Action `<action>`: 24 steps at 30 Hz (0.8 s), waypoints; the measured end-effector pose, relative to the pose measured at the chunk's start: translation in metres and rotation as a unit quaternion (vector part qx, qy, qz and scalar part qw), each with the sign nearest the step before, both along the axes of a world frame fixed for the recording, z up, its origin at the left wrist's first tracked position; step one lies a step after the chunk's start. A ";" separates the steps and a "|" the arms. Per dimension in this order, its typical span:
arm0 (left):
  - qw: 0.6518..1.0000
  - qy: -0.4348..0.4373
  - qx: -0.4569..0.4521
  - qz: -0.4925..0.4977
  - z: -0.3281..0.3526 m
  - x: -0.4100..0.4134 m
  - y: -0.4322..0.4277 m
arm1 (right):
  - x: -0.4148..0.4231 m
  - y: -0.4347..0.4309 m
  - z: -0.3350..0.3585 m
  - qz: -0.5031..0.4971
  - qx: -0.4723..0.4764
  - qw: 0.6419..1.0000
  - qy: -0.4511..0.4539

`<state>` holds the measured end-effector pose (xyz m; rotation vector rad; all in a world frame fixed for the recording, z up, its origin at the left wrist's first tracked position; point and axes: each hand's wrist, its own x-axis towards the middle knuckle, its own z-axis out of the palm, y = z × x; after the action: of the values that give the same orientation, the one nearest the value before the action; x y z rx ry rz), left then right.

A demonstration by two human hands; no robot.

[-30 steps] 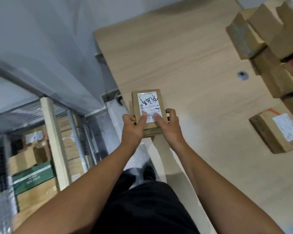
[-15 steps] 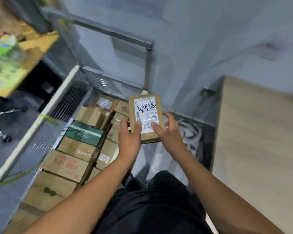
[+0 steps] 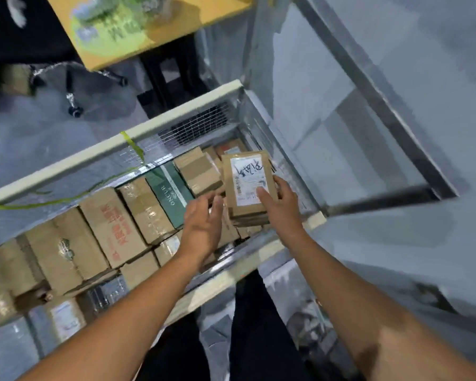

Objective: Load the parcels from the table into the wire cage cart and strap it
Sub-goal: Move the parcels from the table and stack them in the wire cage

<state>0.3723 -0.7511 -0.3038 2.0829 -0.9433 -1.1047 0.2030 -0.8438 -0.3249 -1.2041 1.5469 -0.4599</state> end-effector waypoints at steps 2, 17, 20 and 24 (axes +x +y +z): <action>0.998 -0.061 -0.007 -0.002 -0.040 0.011 -0.029 | 0.005 -0.044 -0.047 0.015 0.015 1.000 0.020; 0.942 -0.261 0.125 -0.171 -0.332 0.055 -0.191 | 0.095 -0.207 -0.331 0.233 -0.182 0.930 0.220; 0.943 -0.250 0.132 -0.176 -0.341 0.061 -0.192 | 0.093 -0.216 -0.340 0.323 -0.217 0.867 0.312; 0.952 -0.218 0.122 -0.176 -0.323 0.075 -0.191 | 0.089 -0.224 -0.324 0.389 -0.232 0.807 0.379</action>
<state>0.4469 -0.9424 -0.6266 2.4881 -1.5021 -0.9836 0.2920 -1.0674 -0.6484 -2.4722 1.3990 0.2684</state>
